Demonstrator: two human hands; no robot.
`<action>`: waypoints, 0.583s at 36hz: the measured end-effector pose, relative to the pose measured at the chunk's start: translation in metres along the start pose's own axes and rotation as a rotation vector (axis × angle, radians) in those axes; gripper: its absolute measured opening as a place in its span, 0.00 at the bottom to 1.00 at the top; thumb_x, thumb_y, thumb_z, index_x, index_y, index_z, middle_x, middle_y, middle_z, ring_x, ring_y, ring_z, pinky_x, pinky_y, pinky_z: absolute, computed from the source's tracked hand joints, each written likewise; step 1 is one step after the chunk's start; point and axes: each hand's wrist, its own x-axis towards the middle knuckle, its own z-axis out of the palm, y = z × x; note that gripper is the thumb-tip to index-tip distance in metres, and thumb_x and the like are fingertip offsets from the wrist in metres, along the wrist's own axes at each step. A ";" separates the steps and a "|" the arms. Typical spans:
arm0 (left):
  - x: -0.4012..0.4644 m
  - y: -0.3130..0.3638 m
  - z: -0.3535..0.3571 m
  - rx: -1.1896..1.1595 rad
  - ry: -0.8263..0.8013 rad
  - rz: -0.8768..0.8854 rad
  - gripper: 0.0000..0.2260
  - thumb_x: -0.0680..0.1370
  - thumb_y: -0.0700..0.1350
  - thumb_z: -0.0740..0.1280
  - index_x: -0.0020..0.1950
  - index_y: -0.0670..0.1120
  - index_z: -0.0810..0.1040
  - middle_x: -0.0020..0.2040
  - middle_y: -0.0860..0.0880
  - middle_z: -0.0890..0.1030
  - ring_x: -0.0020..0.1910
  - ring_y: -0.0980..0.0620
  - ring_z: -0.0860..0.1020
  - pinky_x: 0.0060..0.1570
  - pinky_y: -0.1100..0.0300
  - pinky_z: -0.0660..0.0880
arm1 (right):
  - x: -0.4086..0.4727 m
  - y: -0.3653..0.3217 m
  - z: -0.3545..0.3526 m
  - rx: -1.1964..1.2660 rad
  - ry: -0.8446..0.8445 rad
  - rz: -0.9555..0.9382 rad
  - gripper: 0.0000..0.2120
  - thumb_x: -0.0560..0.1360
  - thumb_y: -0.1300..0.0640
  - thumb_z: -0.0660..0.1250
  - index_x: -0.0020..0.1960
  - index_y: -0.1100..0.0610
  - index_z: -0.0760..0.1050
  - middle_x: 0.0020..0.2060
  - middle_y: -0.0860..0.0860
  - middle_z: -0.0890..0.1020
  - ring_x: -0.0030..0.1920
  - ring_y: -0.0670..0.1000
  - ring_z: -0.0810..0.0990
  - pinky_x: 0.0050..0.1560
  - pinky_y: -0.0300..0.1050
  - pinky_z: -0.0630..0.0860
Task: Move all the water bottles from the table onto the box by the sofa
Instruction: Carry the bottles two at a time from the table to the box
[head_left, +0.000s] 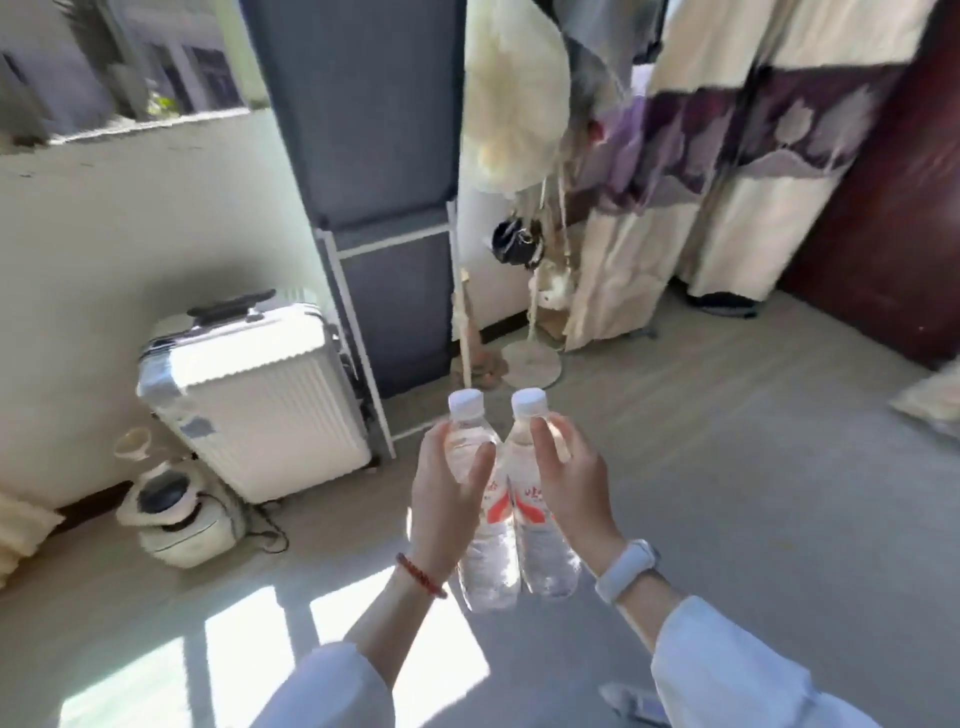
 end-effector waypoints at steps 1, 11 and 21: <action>0.009 0.010 0.024 -0.009 -0.029 0.011 0.22 0.73 0.59 0.60 0.62 0.49 0.67 0.54 0.56 0.74 0.49 0.64 0.73 0.49 0.72 0.67 | 0.011 0.008 -0.021 -0.017 0.014 0.001 0.17 0.74 0.43 0.59 0.53 0.53 0.75 0.37 0.34 0.74 0.41 0.22 0.71 0.38 0.17 0.64; 0.084 0.074 0.240 -0.046 -0.307 0.059 0.20 0.76 0.56 0.62 0.64 0.47 0.68 0.53 0.58 0.72 0.52 0.60 0.71 0.50 0.67 0.65 | 0.100 0.088 -0.202 0.049 -0.096 0.130 0.20 0.73 0.53 0.62 0.61 0.39 0.62 0.57 0.47 0.74 0.56 0.42 0.73 0.57 0.32 0.68; 0.192 0.142 0.464 -0.182 -0.558 0.058 0.13 0.75 0.58 0.61 0.51 0.53 0.63 0.39 0.55 0.77 0.35 0.53 0.78 0.34 0.58 0.72 | 0.239 0.181 -0.351 -0.117 0.240 0.249 0.22 0.65 0.38 0.67 0.55 0.38 0.62 0.52 0.41 0.77 0.50 0.39 0.78 0.49 0.32 0.74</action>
